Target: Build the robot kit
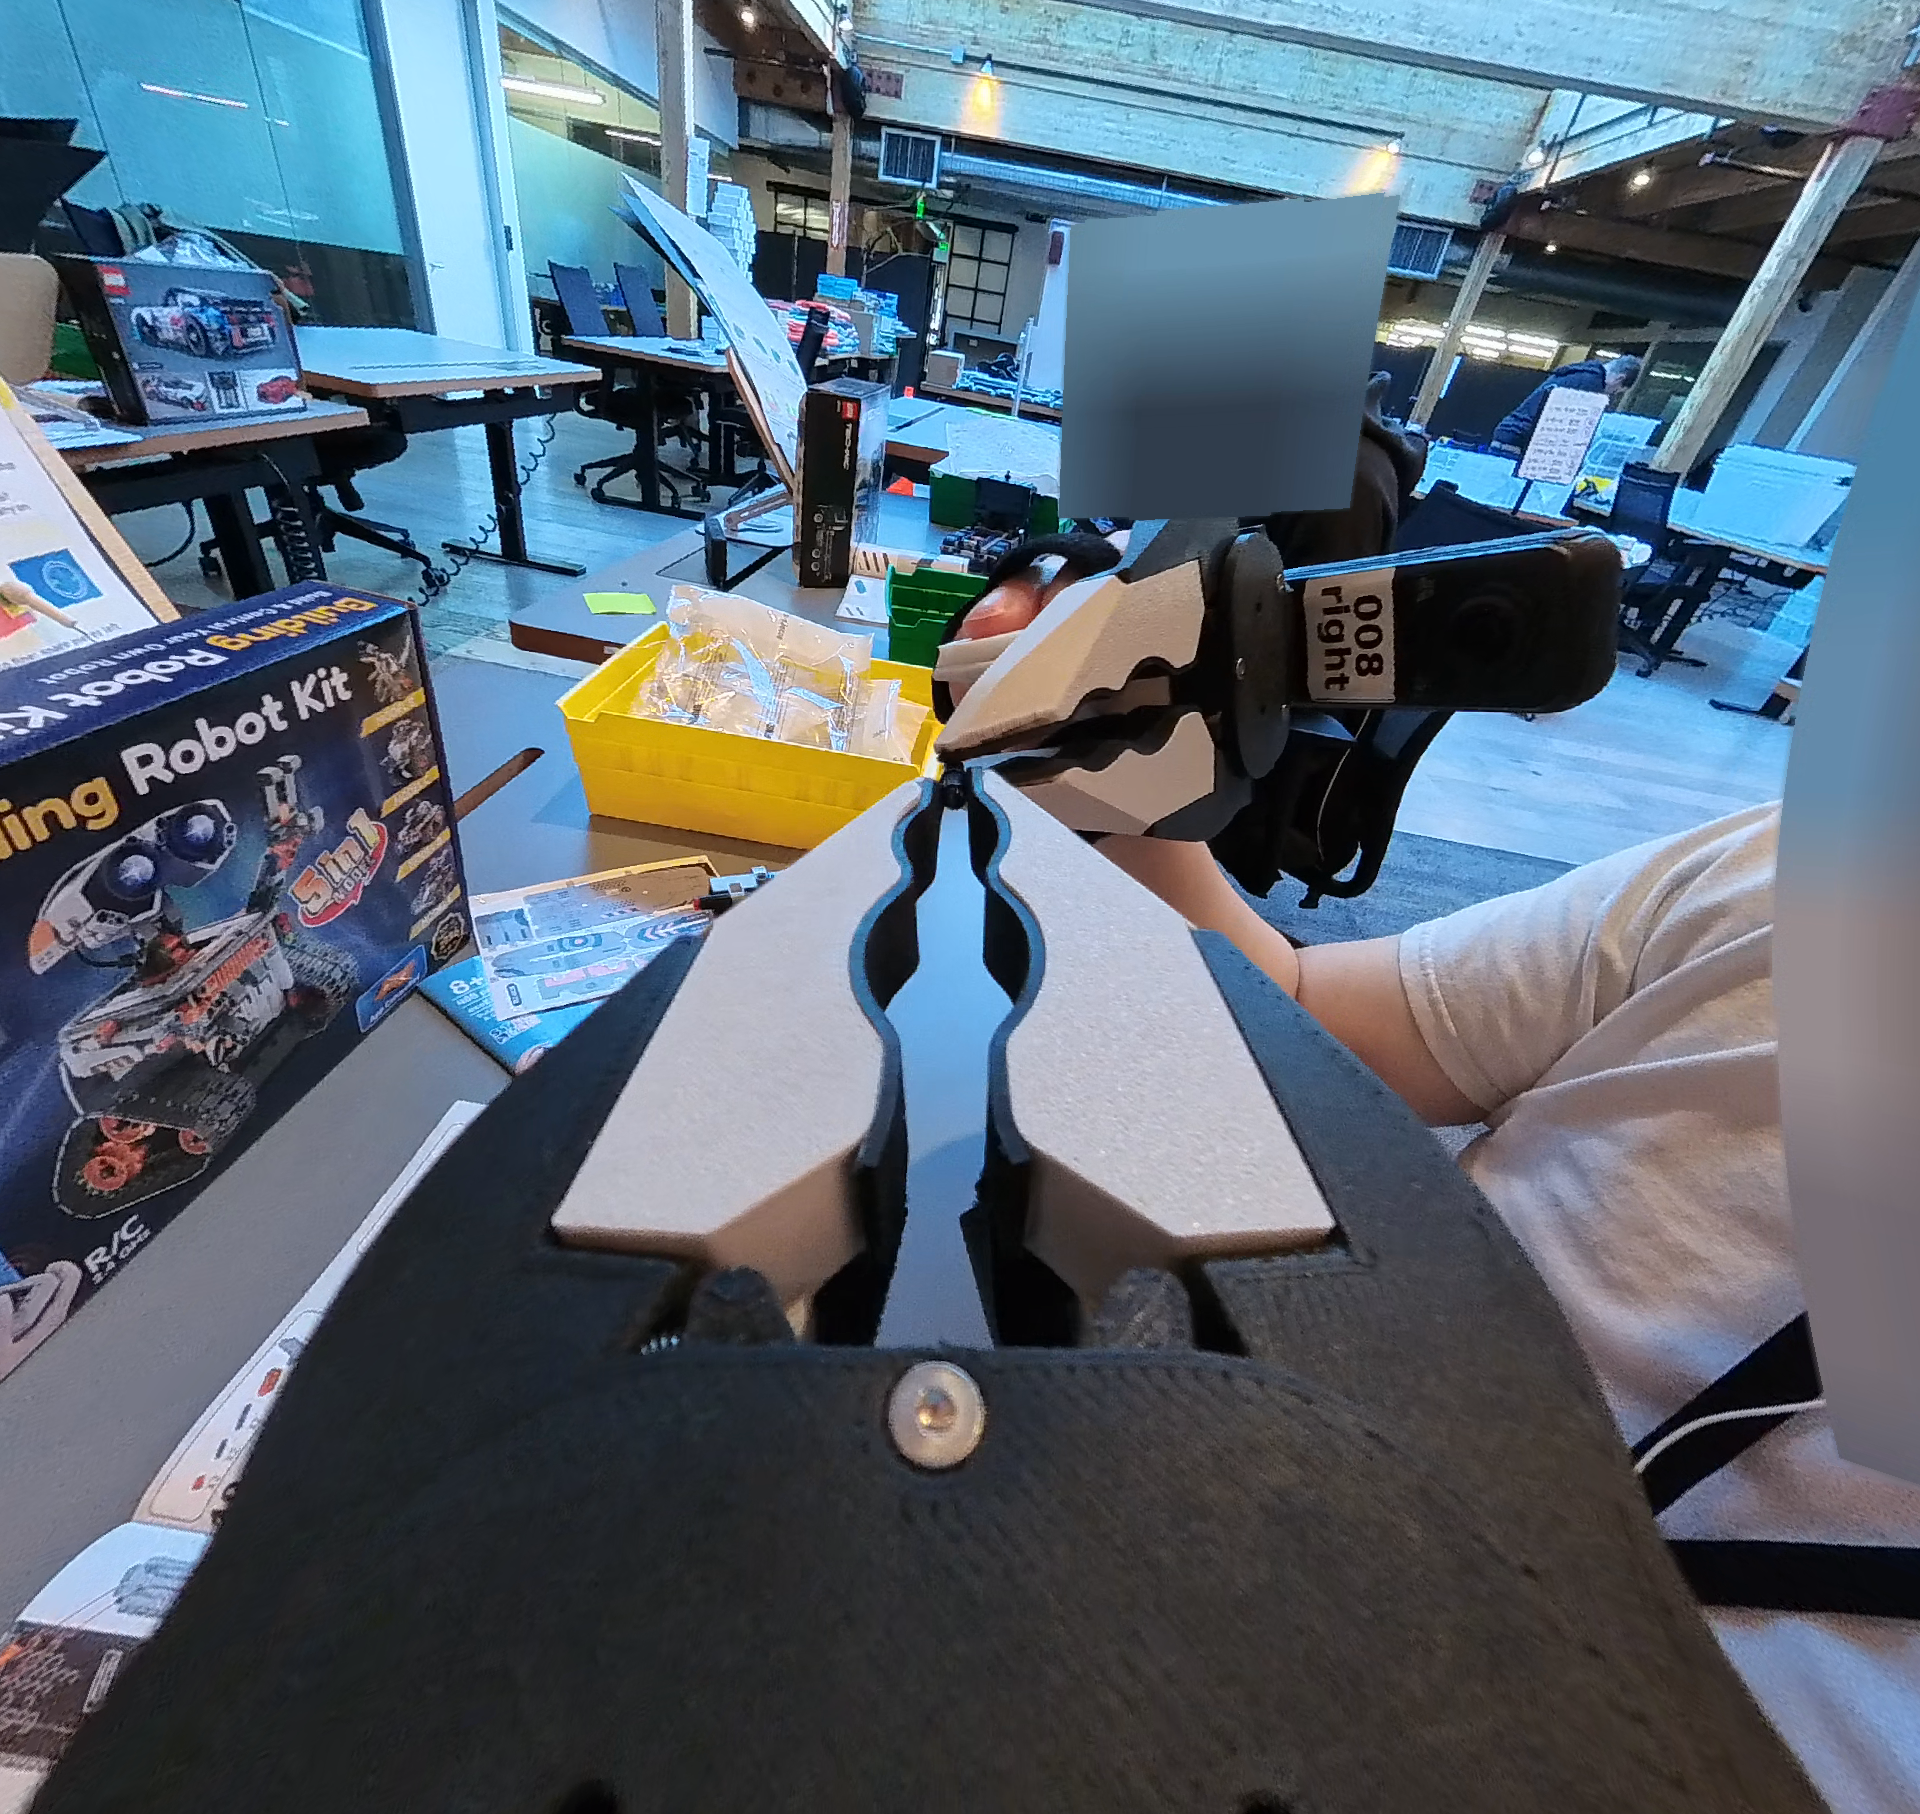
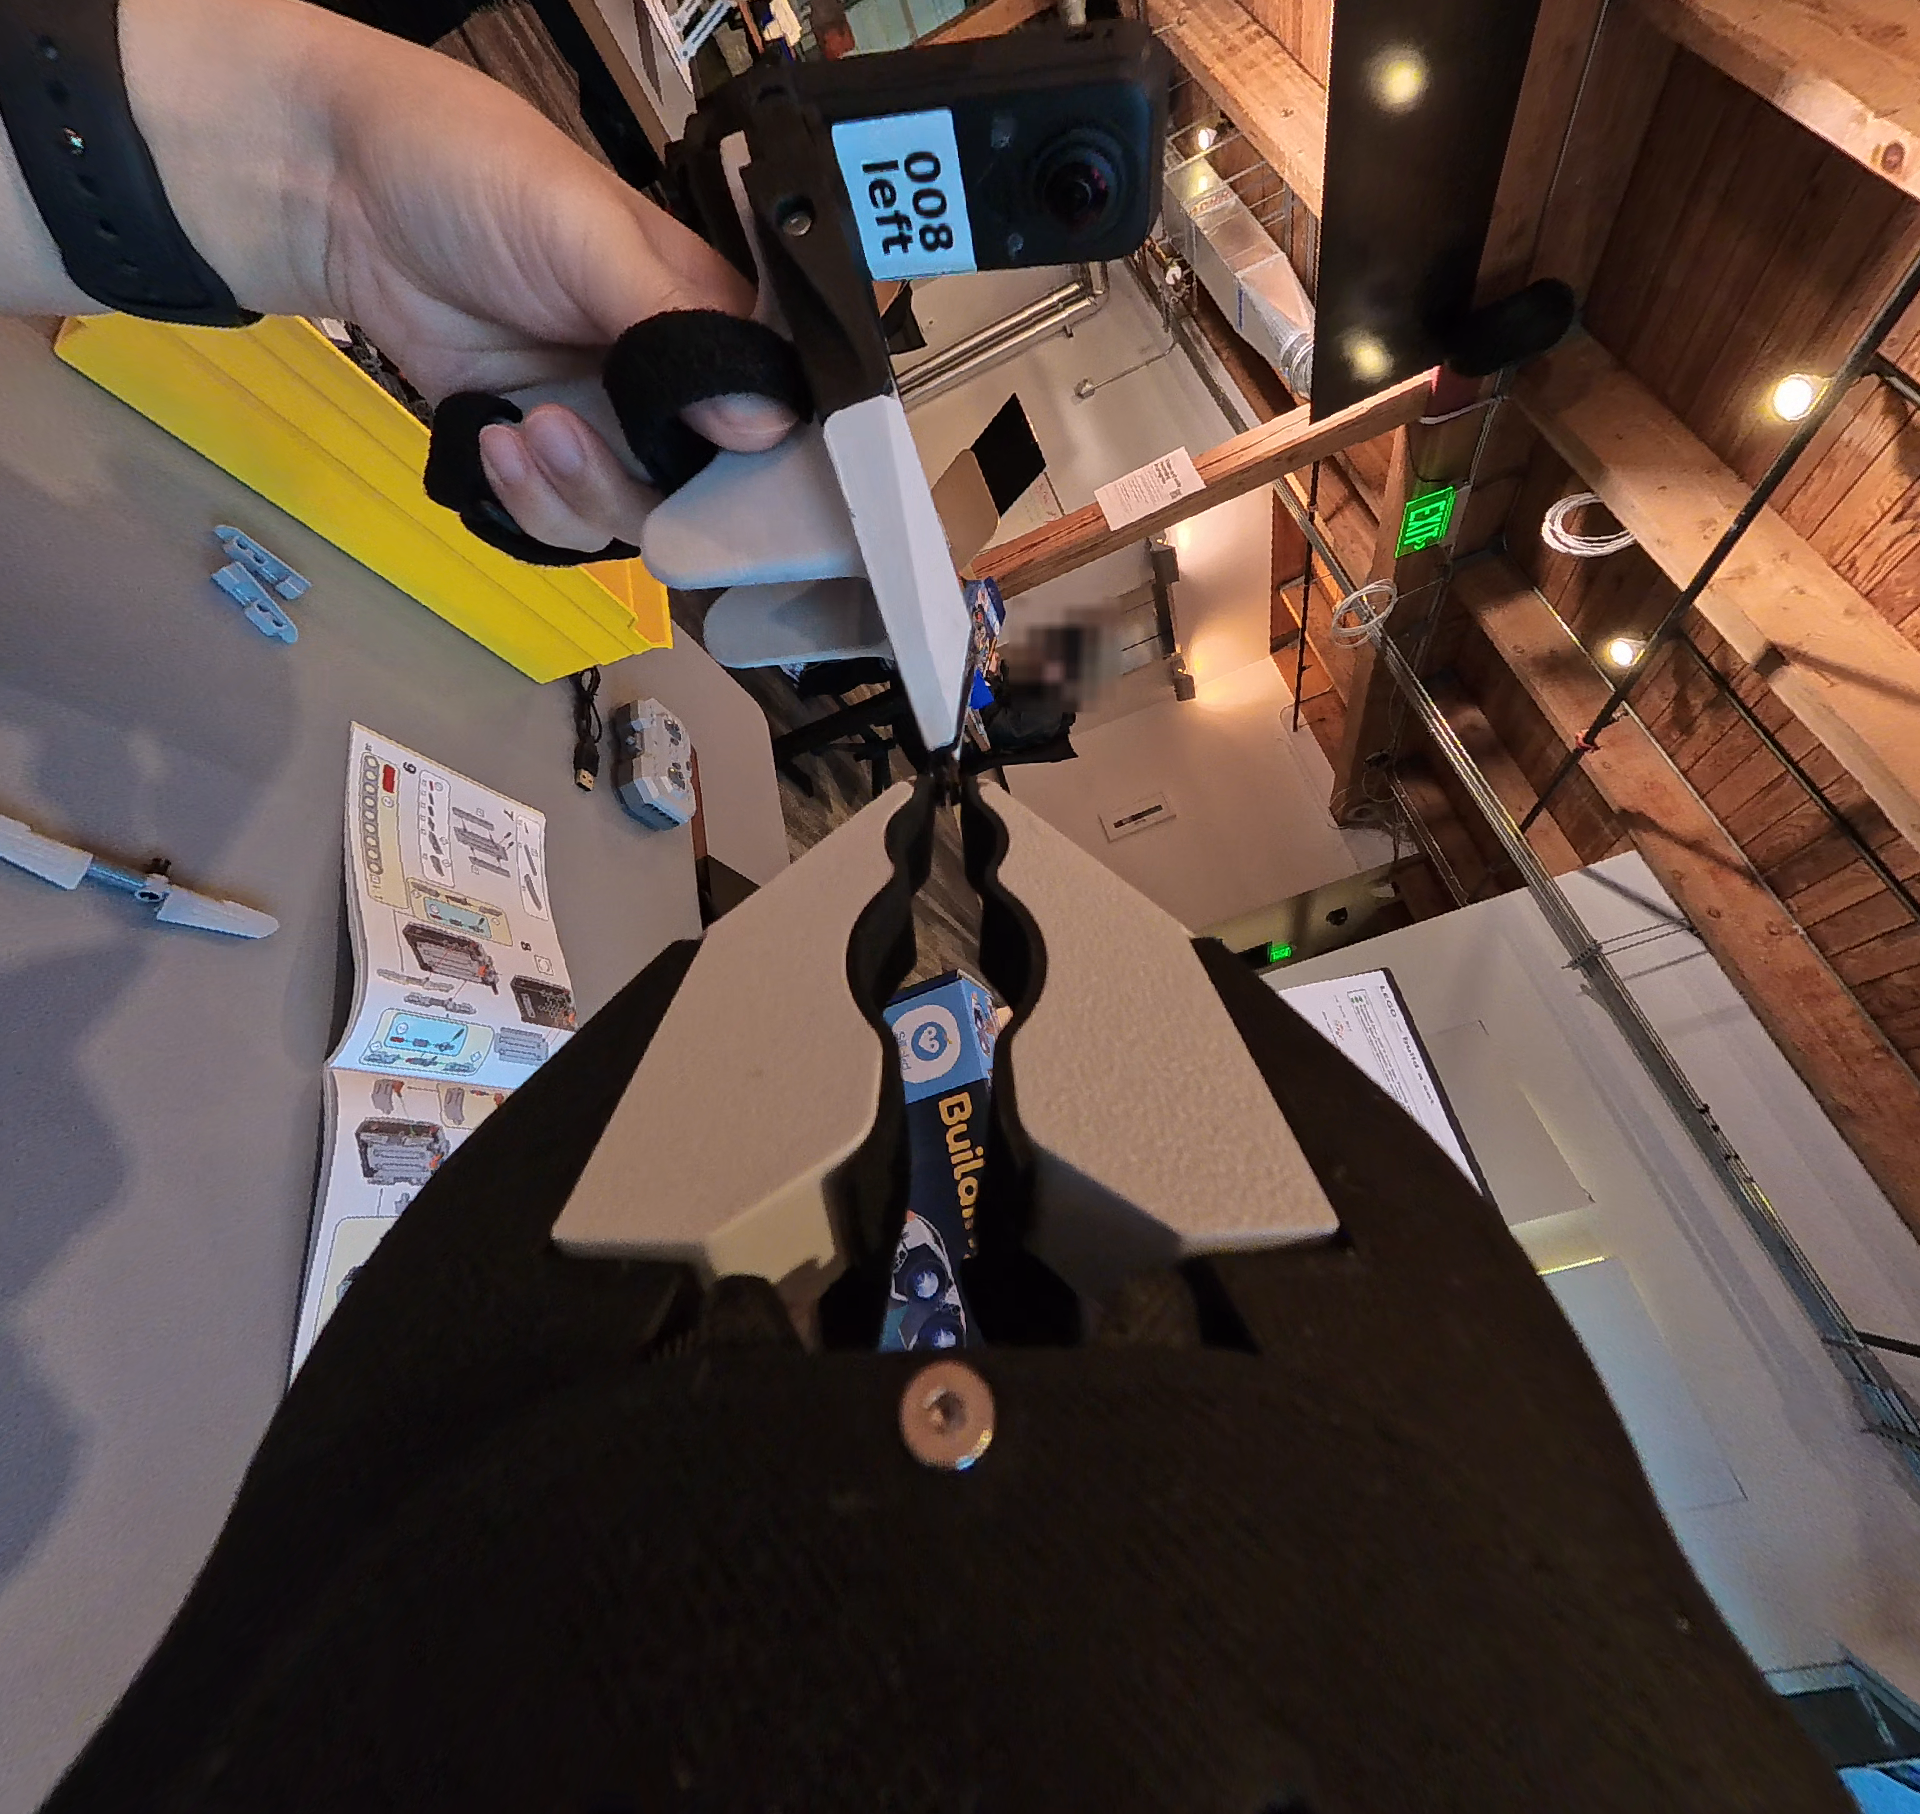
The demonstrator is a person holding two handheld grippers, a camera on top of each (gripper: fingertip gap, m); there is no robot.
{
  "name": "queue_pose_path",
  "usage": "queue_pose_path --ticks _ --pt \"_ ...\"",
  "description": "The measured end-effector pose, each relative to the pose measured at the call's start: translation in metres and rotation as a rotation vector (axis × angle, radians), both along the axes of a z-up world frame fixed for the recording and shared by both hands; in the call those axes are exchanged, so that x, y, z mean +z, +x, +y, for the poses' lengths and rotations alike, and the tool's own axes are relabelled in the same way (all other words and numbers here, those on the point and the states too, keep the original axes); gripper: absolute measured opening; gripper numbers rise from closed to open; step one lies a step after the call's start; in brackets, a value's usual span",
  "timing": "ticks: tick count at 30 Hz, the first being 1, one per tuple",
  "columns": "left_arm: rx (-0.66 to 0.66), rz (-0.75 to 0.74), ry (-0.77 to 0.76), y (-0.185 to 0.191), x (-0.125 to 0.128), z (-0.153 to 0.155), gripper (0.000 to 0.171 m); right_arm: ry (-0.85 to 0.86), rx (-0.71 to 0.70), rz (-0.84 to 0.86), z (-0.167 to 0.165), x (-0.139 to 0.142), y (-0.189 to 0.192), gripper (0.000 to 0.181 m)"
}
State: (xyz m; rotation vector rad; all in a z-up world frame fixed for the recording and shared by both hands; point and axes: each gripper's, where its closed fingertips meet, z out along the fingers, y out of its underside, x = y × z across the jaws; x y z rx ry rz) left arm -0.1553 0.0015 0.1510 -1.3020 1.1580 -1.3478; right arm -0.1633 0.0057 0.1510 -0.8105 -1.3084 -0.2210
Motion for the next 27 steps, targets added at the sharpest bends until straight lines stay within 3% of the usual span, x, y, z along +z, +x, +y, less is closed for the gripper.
queue_pose_path --ticks 7,11,15,19,22,25,27 --pt "0.010 0.003 0.017 -0.003 0.000 0.001 0.002 0.013 0.005 0.003 0.000 0.000 -0.002 0.003" --pt "0.058 -0.028 0.029 -0.016 0.006 0.010 0.002 -0.027 0.003 0.049 0.000 0.006 0.007 0.015" --pt "0.117 -0.111 0.016 -0.047 0.019 0.023 0.002 -0.348 -0.018 0.046 0.008 -0.013 0.027 0.021" --pt "0.124 -0.243 -0.015 -0.081 0.041 0.030 0.003 -0.511 -0.014 0.020 0.013 -0.030 0.030 0.022" --pt "0.160 -0.365 -0.024 -0.102 0.067 0.031 0.002 -0.361 -0.051 0.015 0.004 -0.010 0.025 0.002" --pt "0.141 -0.485 0.040 -0.113 0.093 0.014 0.002 -0.323 -0.031 0.012 -0.019 0.003 0.015 0.002" --pt "0.187 -0.436 0.061 -0.112 0.086 0.017 0.002 -0.345 -0.023 0.006 -0.027 0.005 0.012 0.008"
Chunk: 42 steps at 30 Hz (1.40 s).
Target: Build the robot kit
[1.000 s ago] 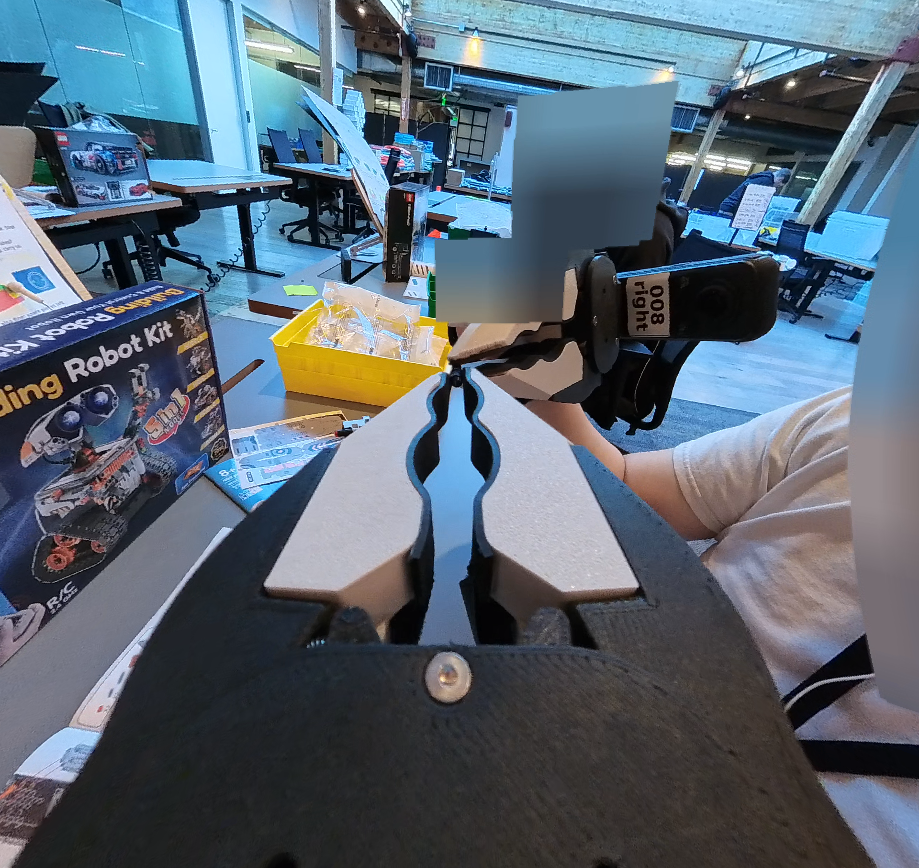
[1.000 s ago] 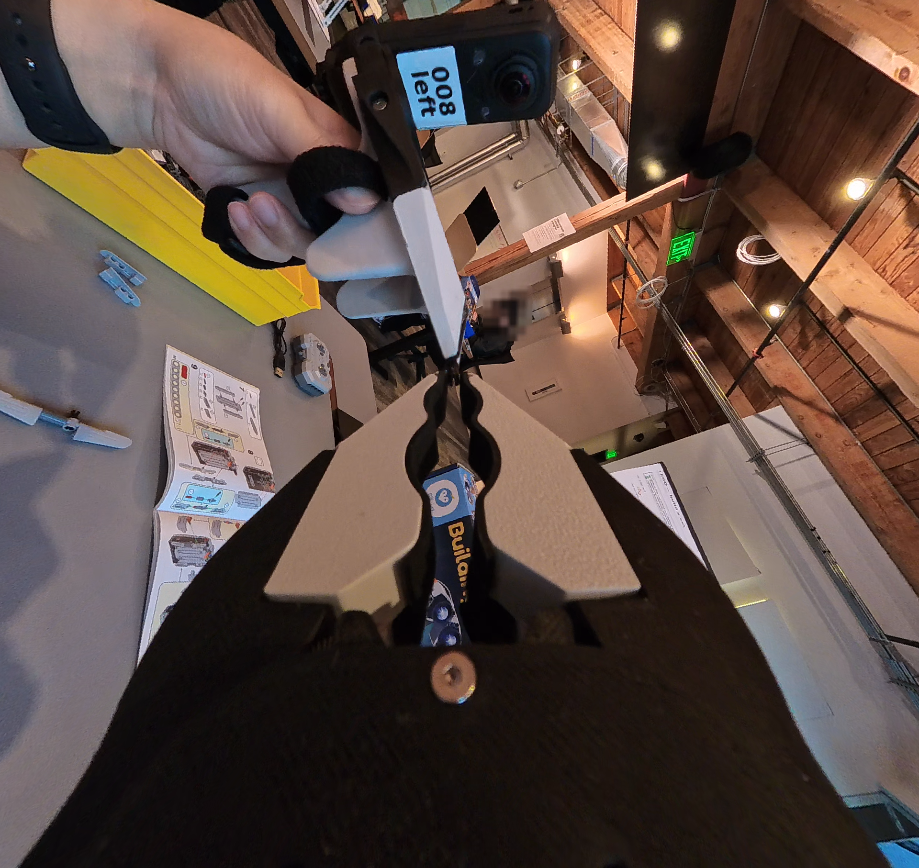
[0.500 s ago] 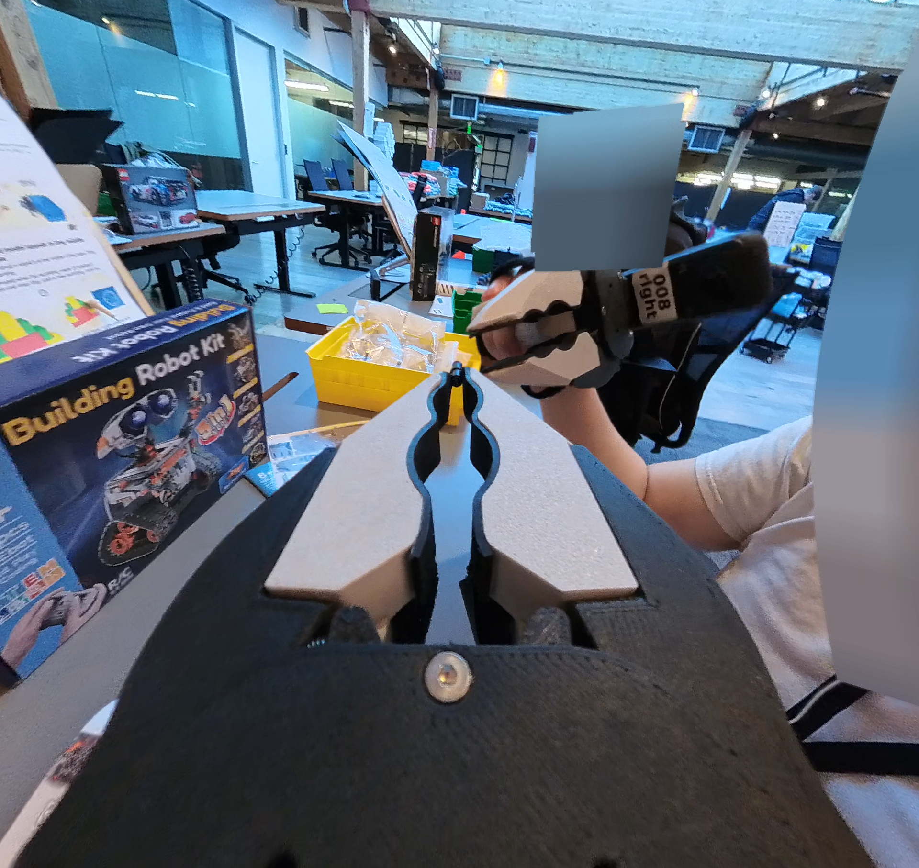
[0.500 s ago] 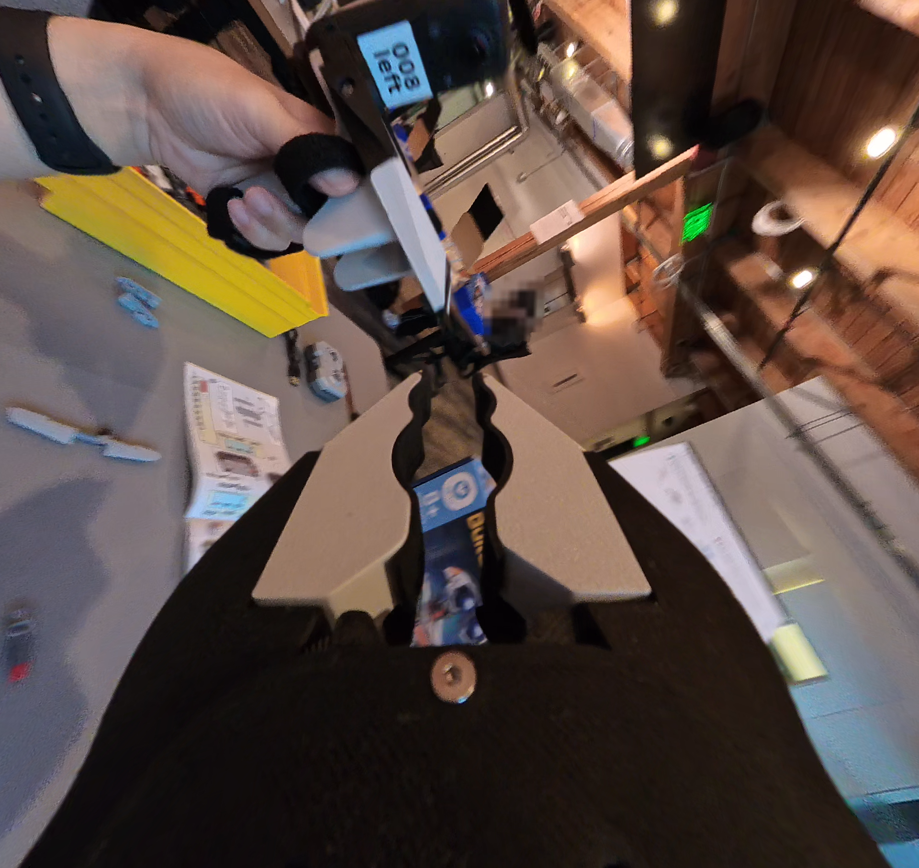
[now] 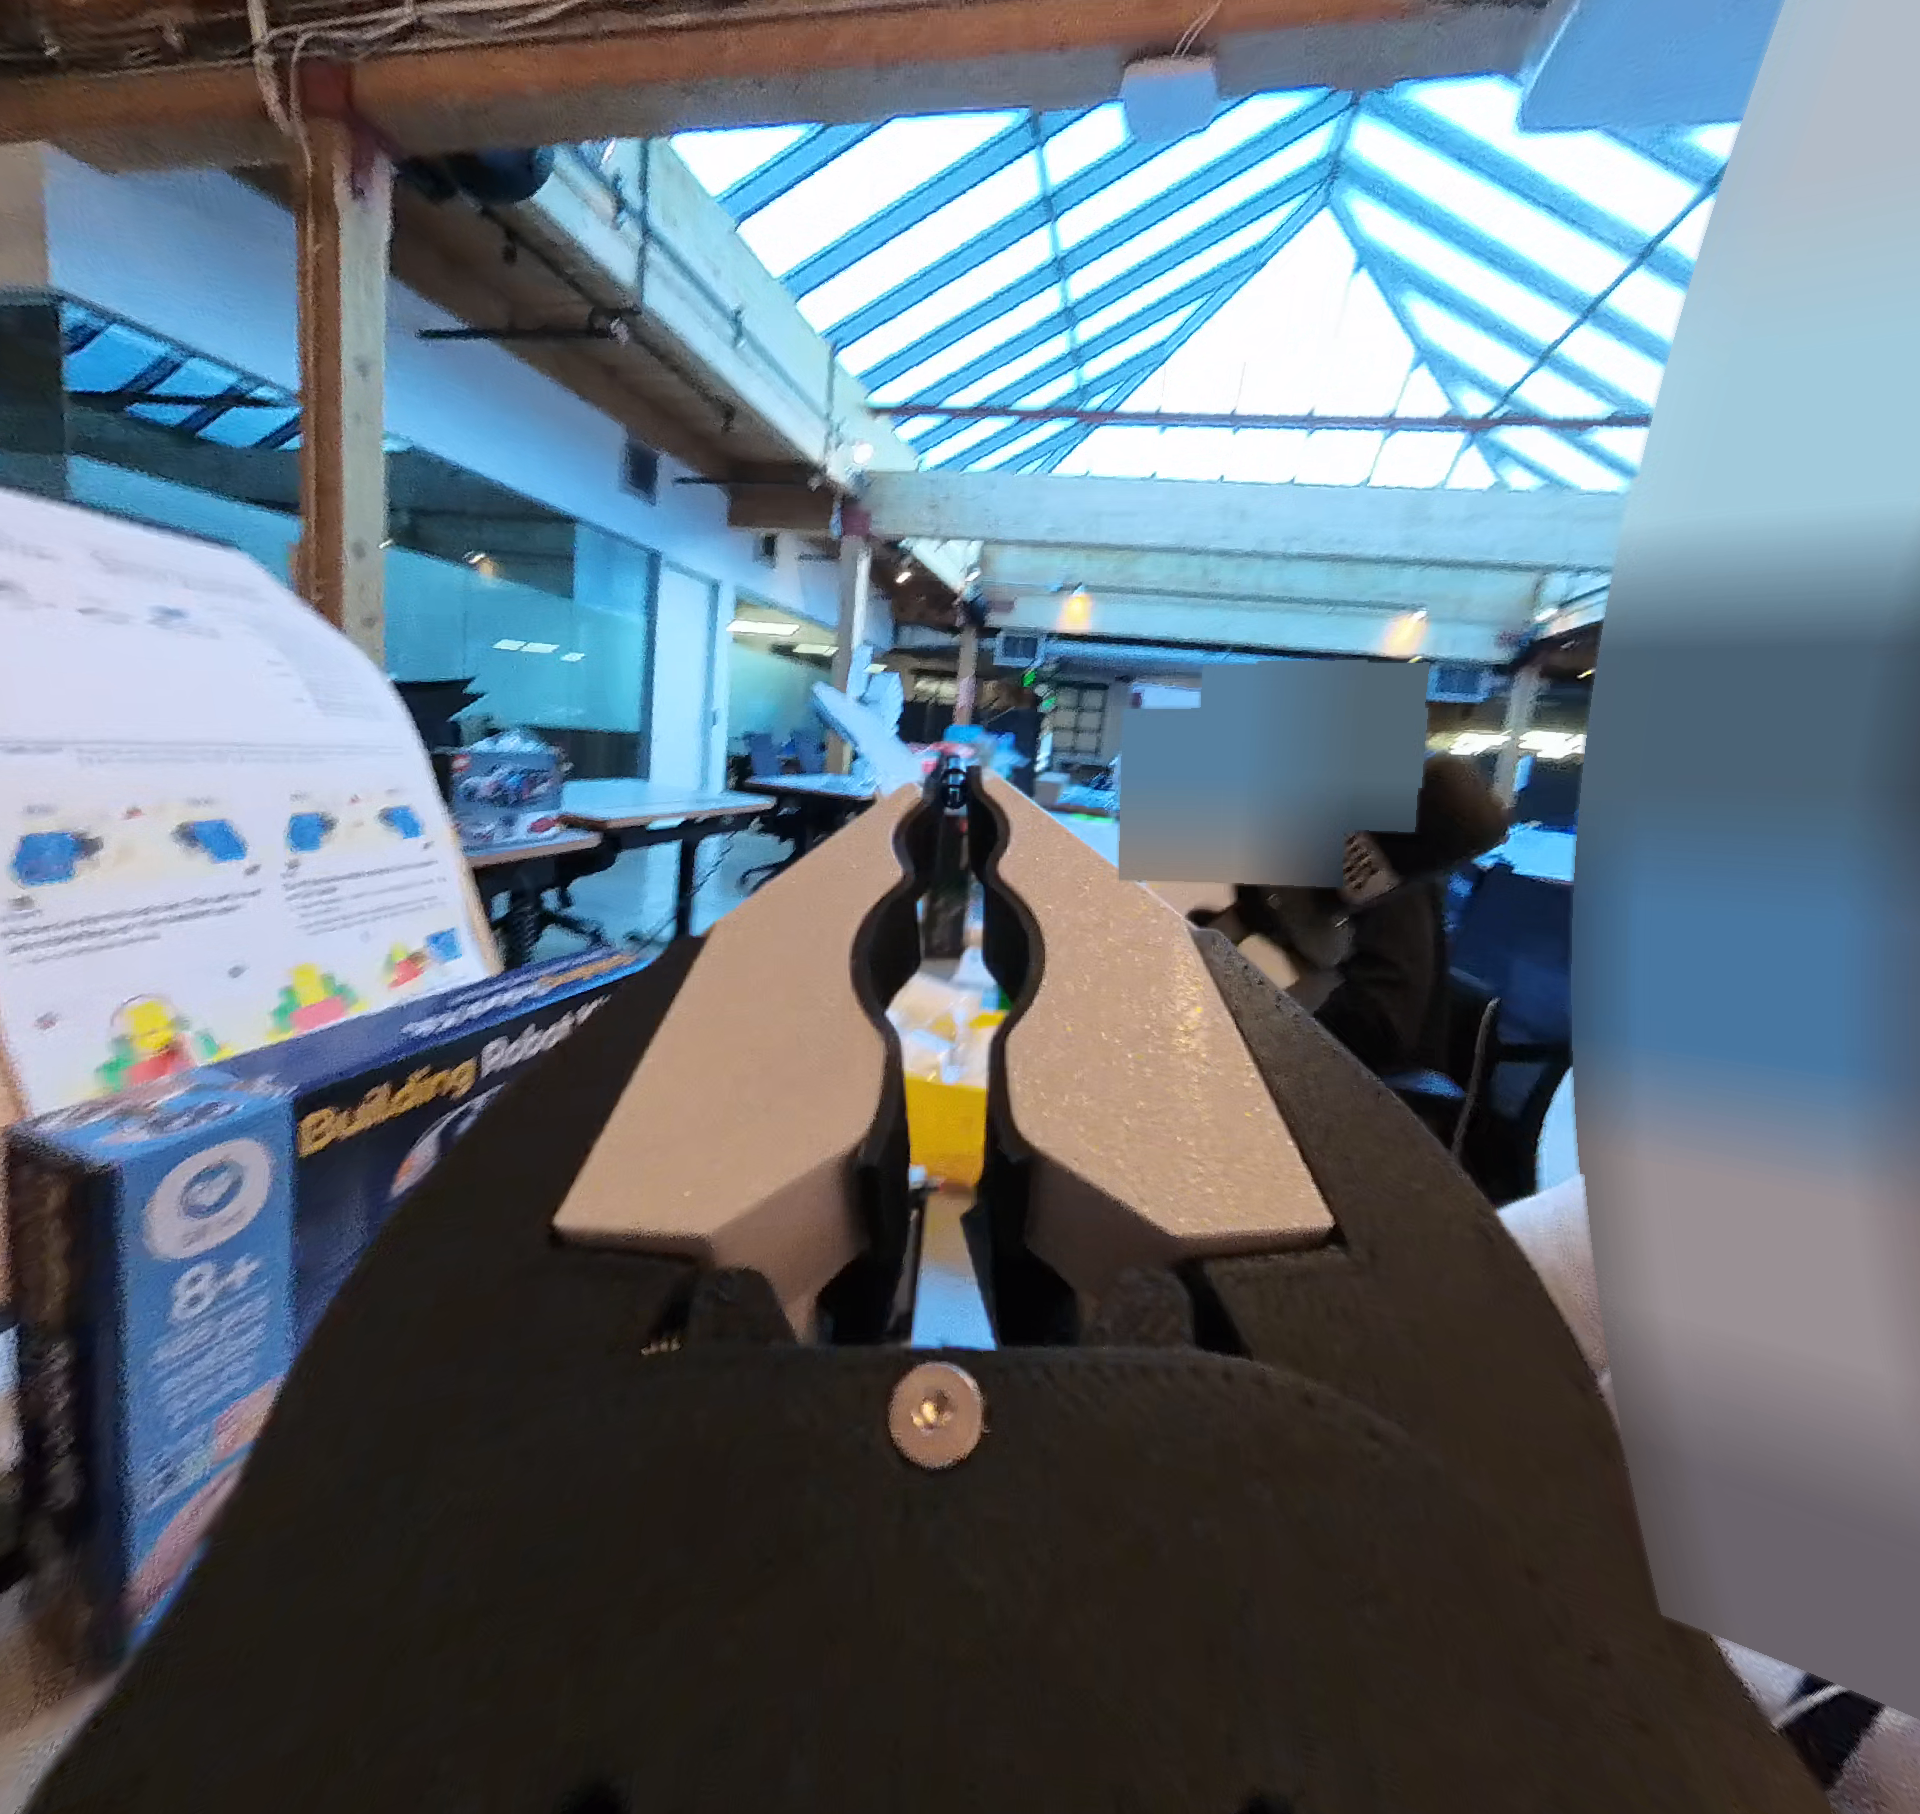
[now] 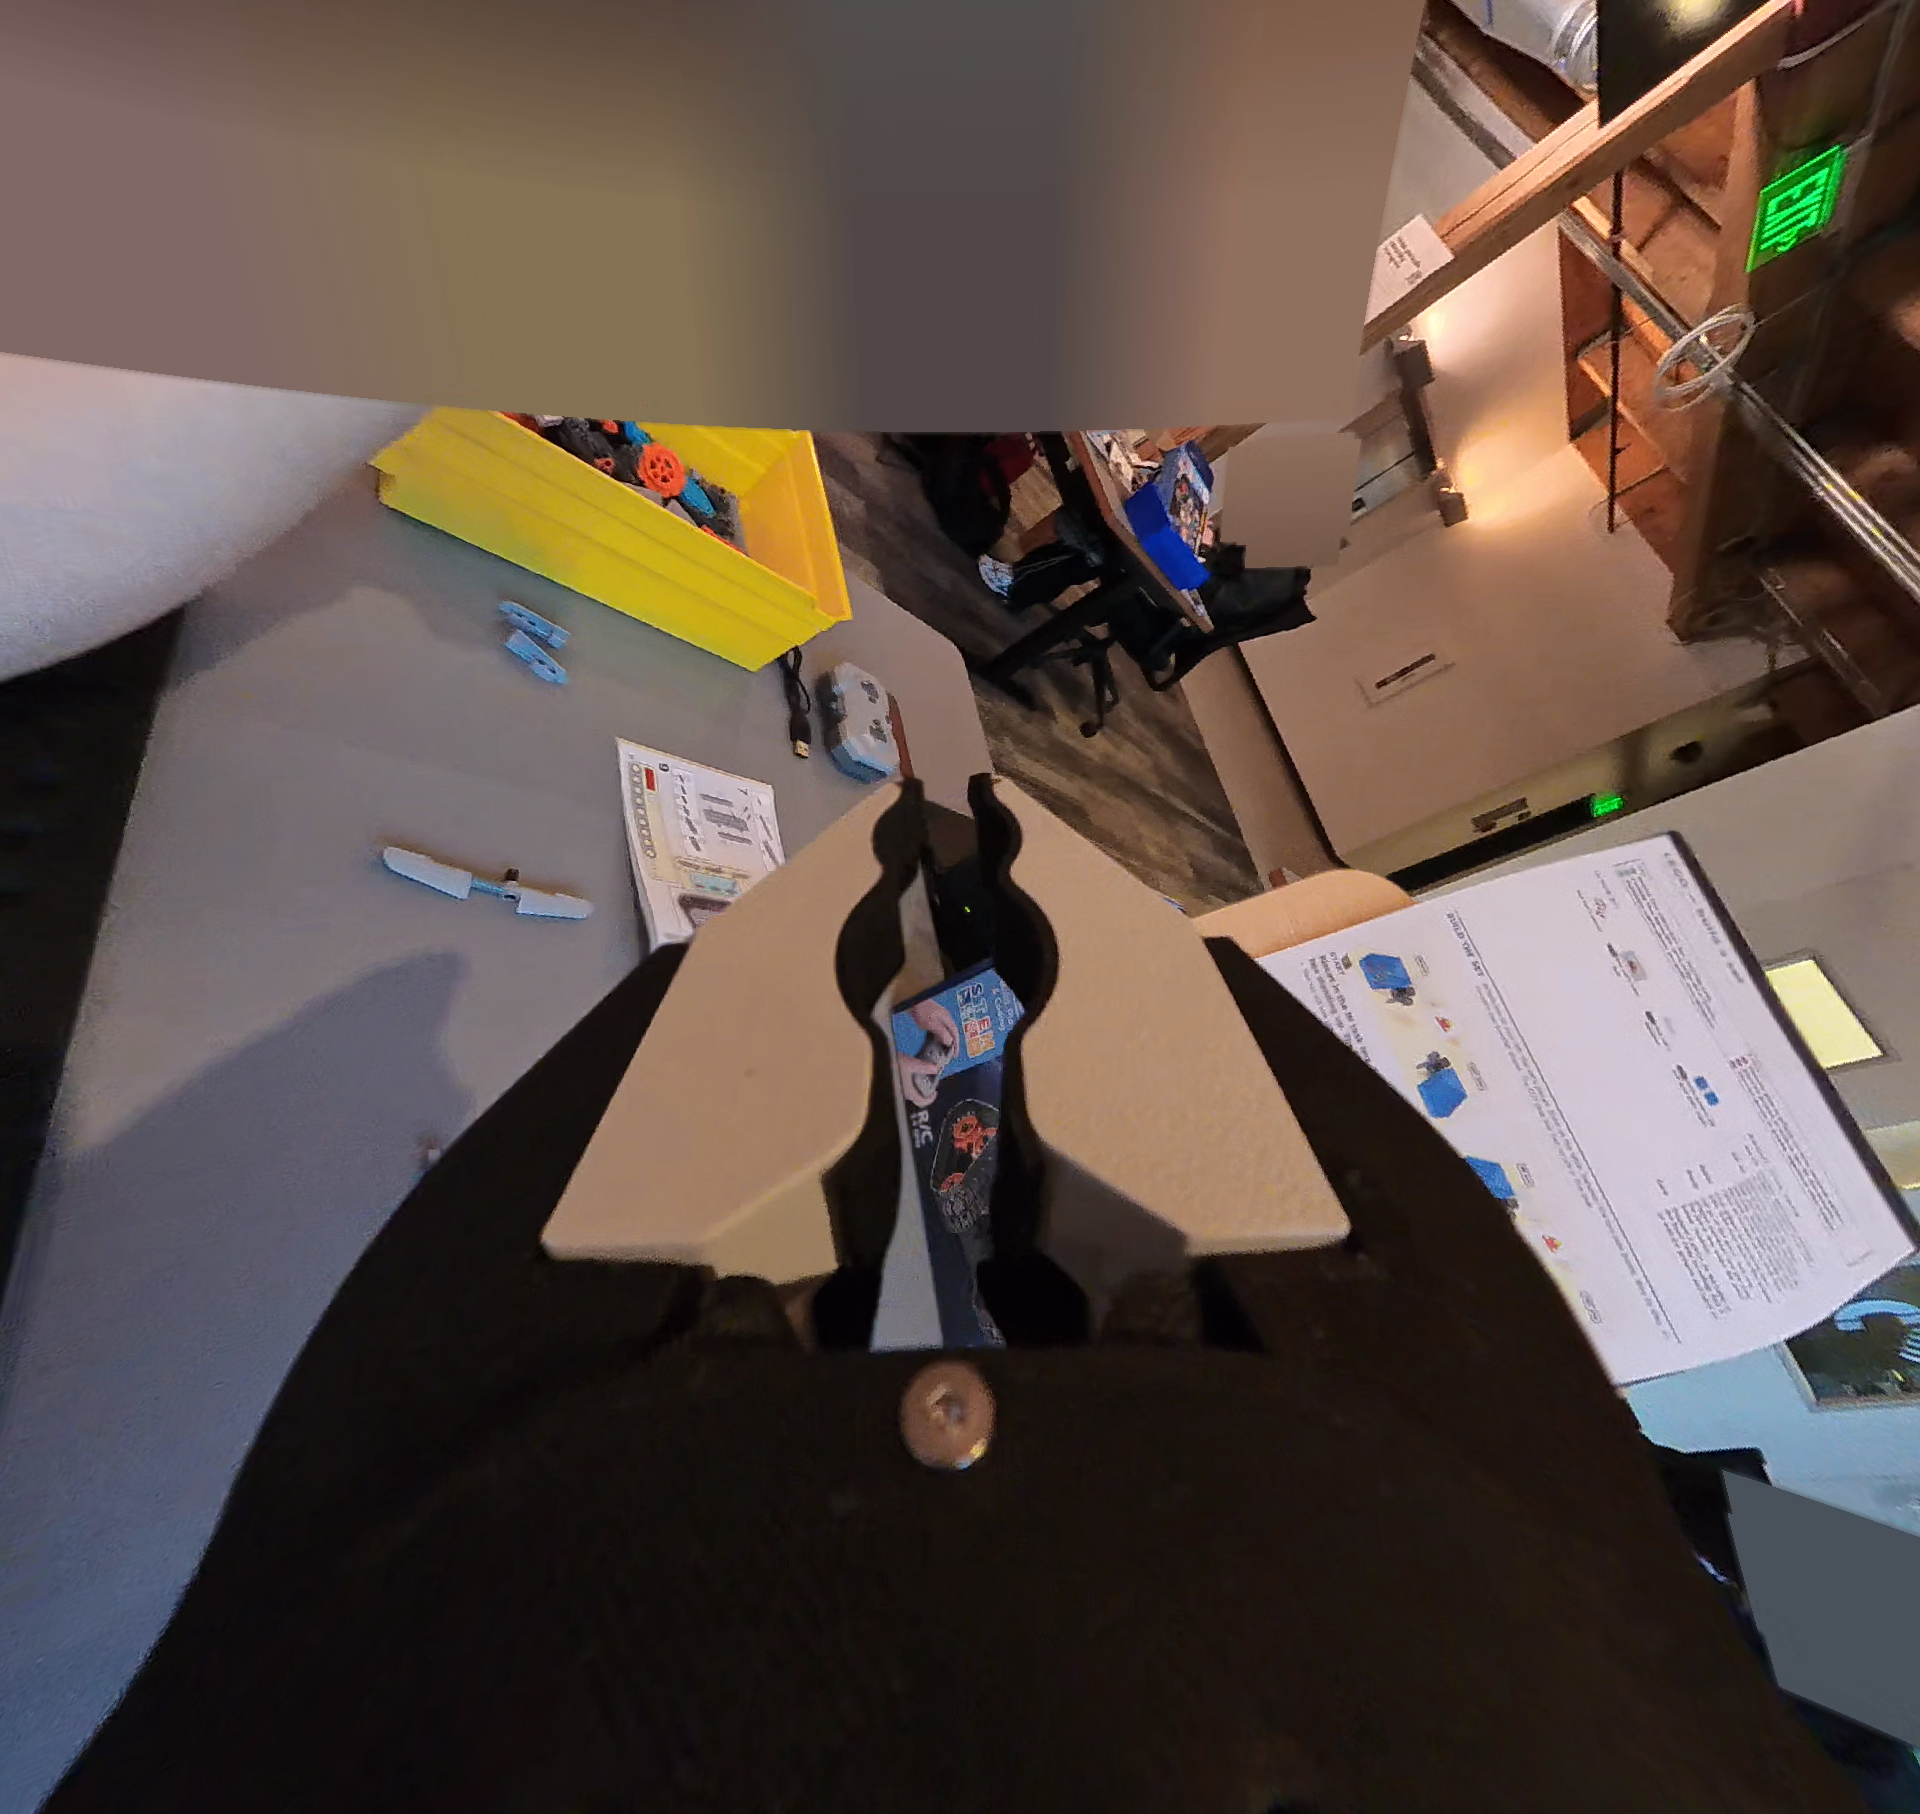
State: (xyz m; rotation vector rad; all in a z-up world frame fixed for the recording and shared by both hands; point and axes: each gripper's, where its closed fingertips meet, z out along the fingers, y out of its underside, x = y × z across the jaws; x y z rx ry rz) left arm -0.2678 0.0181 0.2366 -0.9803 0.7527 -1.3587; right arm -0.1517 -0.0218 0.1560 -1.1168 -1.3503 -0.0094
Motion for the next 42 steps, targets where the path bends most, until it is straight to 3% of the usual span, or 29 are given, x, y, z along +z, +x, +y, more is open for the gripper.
queue_pose_path --ticks 4,7,12,14,17,22,30,42 --pt "0.082 0.012 -0.006 -0.017 -0.019 0.013 0.002 0.008 -0.024 -0.039 0.002 0.001 0.001 0.003" --pt "-0.036 -0.017 -0.017 -0.028 -0.017 0.004 0.002 -0.061 0.004 -0.092 0.002 -0.016 -0.006 0.000" --pt "0.029 0.017 -0.015 -0.037 -0.024 0.011 0.002 -0.336 0.033 -0.358 0.009 -0.113 -0.013 0.002" --pt "0.025 0.008 -0.014 -0.040 -0.023 0.009 0.002 -0.425 0.009 -0.520 0.016 -0.164 -0.006 0.017" --pt "0.043 -0.011 -0.006 -0.048 -0.020 0.006 0.002 -0.545 -0.059 -0.744 0.026 -0.231 0.016 0.026" --pt "0.105 -0.012 -0.005 -0.061 -0.021 0.007 0.002 -0.682 -0.057 -0.908 0.034 -0.291 0.032 0.023" --pt "0.111 -0.021 -0.004 -0.070 -0.022 0.005 0.002 -0.804 0.006 -0.815 0.034 -0.307 0.019 0.019" --pt "0.084 0.007 0.013 -0.063 -0.022 0.001 0.002 -0.902 -0.015 -0.735 0.037 -0.316 0.016 0.015"
